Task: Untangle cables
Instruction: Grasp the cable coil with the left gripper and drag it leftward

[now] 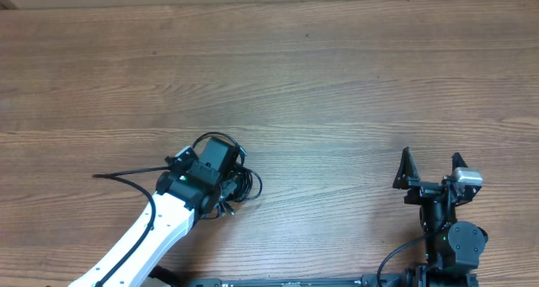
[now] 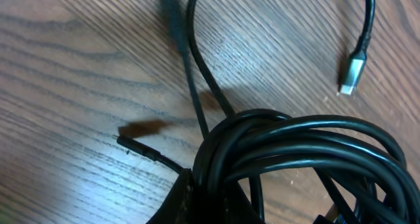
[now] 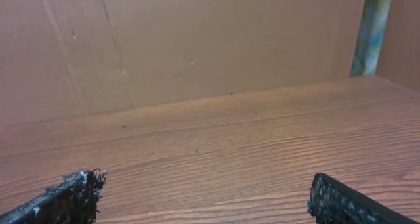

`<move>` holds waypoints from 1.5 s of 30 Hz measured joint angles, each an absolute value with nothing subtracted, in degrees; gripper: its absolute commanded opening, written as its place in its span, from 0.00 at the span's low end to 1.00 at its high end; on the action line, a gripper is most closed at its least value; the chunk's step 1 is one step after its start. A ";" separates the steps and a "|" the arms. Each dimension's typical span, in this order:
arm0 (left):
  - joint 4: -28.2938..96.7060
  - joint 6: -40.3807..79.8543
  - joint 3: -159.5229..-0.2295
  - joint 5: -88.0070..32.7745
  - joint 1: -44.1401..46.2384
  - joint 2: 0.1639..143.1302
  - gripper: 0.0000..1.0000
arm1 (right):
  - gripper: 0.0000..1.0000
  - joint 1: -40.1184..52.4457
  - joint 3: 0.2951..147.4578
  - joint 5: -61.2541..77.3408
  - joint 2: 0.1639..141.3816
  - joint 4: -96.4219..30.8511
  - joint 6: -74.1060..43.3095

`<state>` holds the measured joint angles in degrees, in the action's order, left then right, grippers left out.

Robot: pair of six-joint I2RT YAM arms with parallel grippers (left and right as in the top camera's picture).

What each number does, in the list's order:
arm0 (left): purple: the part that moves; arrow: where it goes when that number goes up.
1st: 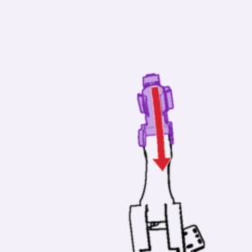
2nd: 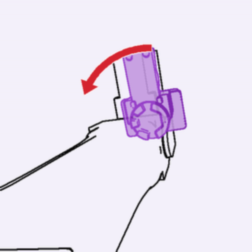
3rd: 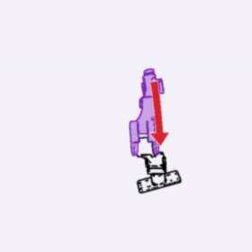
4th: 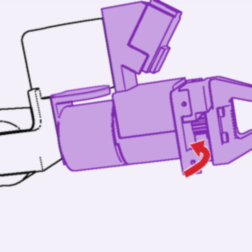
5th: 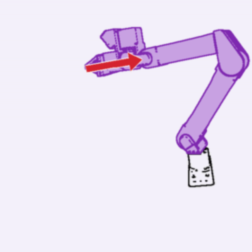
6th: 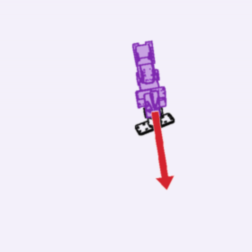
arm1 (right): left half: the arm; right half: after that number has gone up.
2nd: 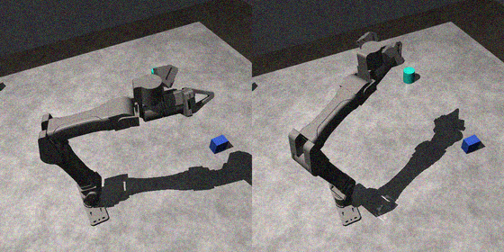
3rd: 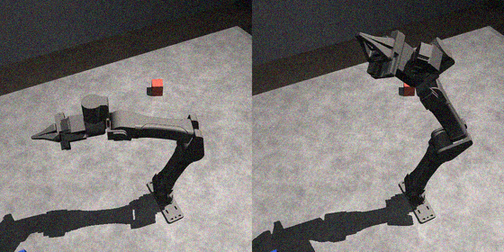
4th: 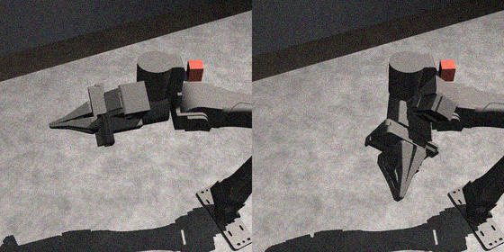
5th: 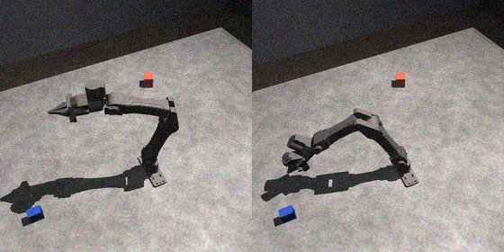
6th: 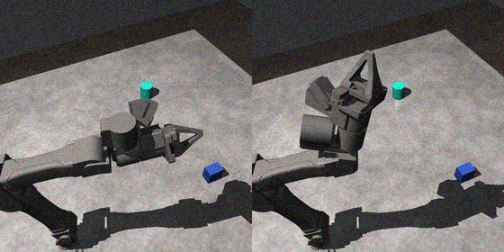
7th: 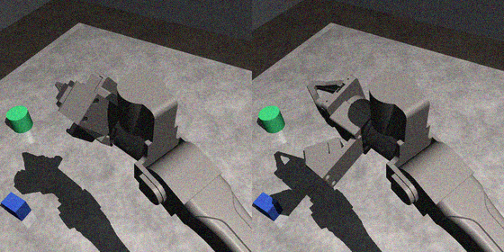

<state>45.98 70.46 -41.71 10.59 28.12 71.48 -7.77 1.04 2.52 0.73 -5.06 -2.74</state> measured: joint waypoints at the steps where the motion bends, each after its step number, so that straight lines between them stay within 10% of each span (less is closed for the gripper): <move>1: 45.43 70.74 -41.71 10.83 28.12 71.94 0.04 | 1.00 -7.75 1.04 2.52 0.73 -5.08 -2.72; 35: 29.45 42.65 -41.71 1.45 28.01 77.43 0.04 | 1.00 -7.77 1.04 2.52 0.73 -5.06 -2.74; 45: 46.57 37.06 -58.02 0.58 17.80 77.93 0.04 | 1.00 -7.77 1.04 2.55 0.73 -5.10 -2.72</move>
